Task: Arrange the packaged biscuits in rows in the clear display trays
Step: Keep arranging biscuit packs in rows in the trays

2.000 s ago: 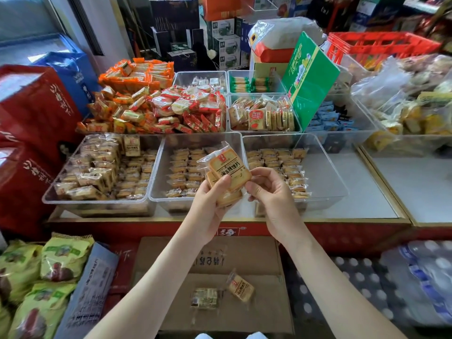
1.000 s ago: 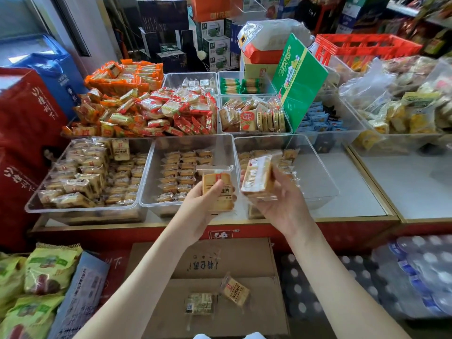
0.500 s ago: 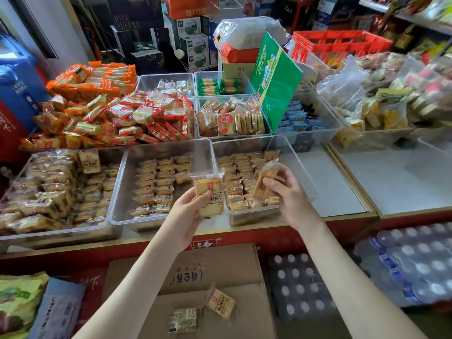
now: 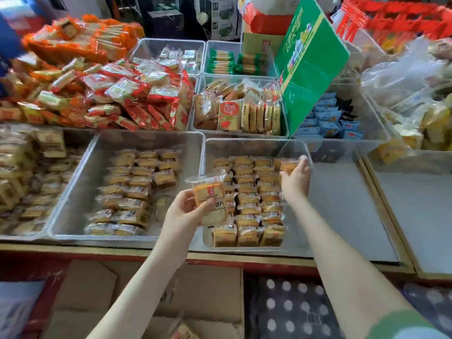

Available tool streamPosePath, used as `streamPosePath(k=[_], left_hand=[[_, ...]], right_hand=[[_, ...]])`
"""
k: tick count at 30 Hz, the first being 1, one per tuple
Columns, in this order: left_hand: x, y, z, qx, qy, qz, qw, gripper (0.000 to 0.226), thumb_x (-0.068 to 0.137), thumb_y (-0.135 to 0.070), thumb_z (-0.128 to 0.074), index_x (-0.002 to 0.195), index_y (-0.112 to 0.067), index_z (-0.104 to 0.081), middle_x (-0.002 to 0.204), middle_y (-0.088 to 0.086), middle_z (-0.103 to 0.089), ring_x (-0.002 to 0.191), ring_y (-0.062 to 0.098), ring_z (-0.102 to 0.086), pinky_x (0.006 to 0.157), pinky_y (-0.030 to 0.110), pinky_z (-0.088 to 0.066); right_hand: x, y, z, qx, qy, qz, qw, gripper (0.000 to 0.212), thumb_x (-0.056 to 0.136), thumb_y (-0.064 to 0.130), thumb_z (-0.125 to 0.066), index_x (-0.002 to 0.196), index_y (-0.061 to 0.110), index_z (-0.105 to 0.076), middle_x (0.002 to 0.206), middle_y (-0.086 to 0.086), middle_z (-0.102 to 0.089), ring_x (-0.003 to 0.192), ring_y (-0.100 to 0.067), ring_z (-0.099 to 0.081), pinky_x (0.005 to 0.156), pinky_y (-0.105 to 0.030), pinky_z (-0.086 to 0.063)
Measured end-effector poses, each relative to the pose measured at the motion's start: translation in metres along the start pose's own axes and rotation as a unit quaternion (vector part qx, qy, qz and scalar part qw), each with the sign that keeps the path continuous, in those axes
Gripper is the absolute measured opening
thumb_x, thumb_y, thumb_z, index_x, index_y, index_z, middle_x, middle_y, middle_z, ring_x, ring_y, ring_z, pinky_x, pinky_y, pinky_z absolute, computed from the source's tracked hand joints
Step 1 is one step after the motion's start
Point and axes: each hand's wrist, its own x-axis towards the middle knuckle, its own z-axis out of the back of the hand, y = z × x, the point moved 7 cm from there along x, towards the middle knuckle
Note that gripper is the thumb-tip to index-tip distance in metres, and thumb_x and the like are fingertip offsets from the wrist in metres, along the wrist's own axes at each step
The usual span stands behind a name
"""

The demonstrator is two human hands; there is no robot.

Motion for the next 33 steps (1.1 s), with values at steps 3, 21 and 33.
streamPosePath(k=[3, 21, 33], left_hand=[[-0.001, 0.007, 0.005, -0.003, -0.022, -0.004, 1.000, 0.032, 0.079, -0.022, -0.072, 0.109, -0.017, -0.062, 0.096, -0.004, -0.075, 0.092, 0.012, -0.071, 0.083, 0.032, -0.056], [0.010, 0.018, -0.018, -0.001, -0.028, -0.020, 0.999, 0.028, 0.083, -0.015, -0.070, 0.110, -0.020, -0.061, 0.096, -0.004, -0.074, 0.092, 0.011, -0.070, 0.082, 0.031, -0.055], [0.010, 0.015, -0.042, 0.027, -0.013, -0.082, 0.996, 0.030, 0.075, -0.021, -0.069, 0.104, -0.019, -0.060, 0.089, -0.006, -0.074, 0.082, 0.006, -0.068, 0.070, 0.017, -0.054]], right_hand=[[0.016, 0.002, -0.016, -0.032, -0.001, 0.013, 0.999, 0.054, 0.097, 0.007, -0.051, 0.143, 0.019, -0.026, 0.137, -0.021, -0.034, 0.109, -0.032, -0.053, 0.076, -0.038, -0.049], [0.025, 0.001, -0.037, -0.586, 0.200, 0.253, 0.743, 0.080, 0.092, 0.018, -0.056, 0.153, 0.013, -0.005, 0.137, -0.011, -0.054, 0.136, -0.032, -0.034, 0.115, -0.051, -0.013], [0.013, -0.010, -0.029, -0.650, 0.132, 0.314, 0.679, 0.039, 0.092, 0.020, -0.057, 0.130, 0.018, -0.053, 0.134, -0.008, -0.051, 0.134, -0.031, -0.034, 0.116, -0.057, 0.005]])
